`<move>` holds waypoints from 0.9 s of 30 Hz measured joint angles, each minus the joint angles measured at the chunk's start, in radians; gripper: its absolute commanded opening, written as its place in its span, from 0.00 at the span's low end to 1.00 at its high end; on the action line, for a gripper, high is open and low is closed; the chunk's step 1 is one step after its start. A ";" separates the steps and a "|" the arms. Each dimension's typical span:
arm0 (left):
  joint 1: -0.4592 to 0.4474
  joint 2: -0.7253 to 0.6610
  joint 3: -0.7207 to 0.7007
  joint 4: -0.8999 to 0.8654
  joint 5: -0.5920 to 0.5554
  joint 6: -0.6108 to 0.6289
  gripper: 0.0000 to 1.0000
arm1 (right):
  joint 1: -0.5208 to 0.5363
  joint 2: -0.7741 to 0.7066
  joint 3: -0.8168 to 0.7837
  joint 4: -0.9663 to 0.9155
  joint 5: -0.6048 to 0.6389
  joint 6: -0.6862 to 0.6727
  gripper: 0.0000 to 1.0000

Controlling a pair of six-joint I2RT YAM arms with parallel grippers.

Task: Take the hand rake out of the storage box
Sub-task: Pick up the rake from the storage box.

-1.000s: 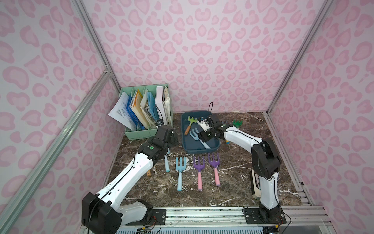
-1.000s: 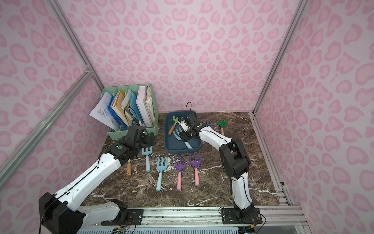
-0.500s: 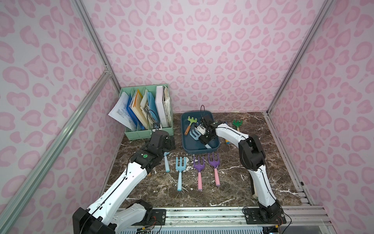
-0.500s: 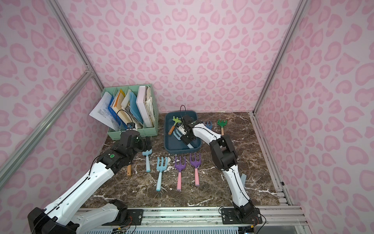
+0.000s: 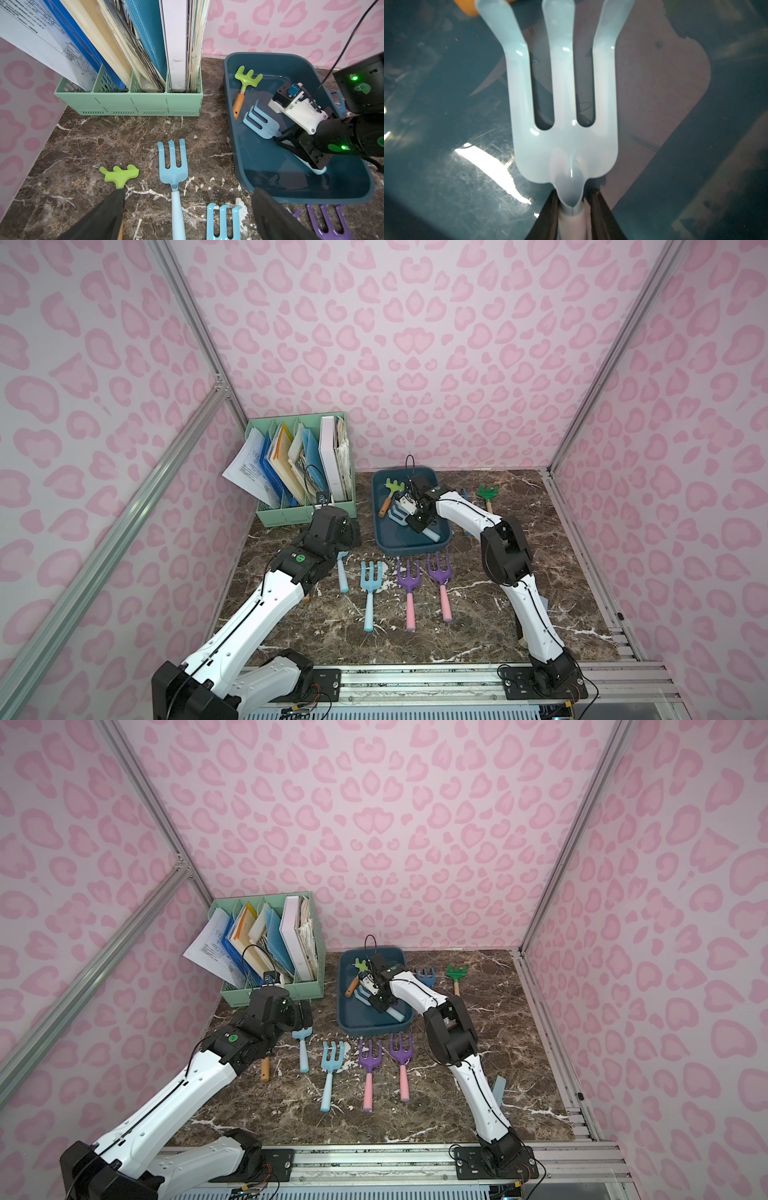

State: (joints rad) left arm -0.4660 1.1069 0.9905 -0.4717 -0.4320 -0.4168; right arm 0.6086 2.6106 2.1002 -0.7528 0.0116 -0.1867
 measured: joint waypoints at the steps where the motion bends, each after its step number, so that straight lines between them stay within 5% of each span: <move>1: 0.000 0.001 0.000 0.000 0.000 0.000 0.99 | 0.000 0.002 0.003 0.000 -0.001 0.000 0.22; 9: 0.000 -0.001 0.000 0.000 0.000 0.000 0.99 | -0.031 0.023 0.064 -0.011 0.003 0.072 0.00; 19: 0.000 0.006 0.000 0.000 0.000 0.001 0.99 | -0.071 0.024 0.192 -0.071 0.010 0.263 0.00; 27: 0.000 0.012 0.000 0.000 -0.002 0.003 0.99 | -0.080 -0.285 0.048 -0.013 0.030 0.375 0.00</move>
State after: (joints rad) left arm -0.4660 1.1187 0.9909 -0.4721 -0.4335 -0.4137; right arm 0.5282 2.3257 2.1483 -0.7654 0.0418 0.1879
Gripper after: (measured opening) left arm 0.988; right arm 0.206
